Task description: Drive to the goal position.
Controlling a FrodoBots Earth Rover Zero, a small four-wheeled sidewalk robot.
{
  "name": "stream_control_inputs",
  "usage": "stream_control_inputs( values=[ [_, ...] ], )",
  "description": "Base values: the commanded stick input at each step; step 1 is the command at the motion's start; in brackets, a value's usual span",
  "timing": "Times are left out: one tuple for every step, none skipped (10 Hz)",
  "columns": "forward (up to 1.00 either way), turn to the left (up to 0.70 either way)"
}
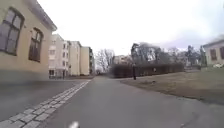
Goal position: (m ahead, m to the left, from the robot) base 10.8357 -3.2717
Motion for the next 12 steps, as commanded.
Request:
stream_control_inputs(
  values=[
    [0.7,0.0],
    [0.7,0.0],
    [0.7,0.0],
    [0.7,0.0],
    [0.7,0.0],
    [0.7,0.0],
    [0.7,0.0],
    [0.7,0.0],
    [0.7,0.0],
    [0.7,0.0],
    [0.7,0.0],
    [0.7,0.0]
  ],
)
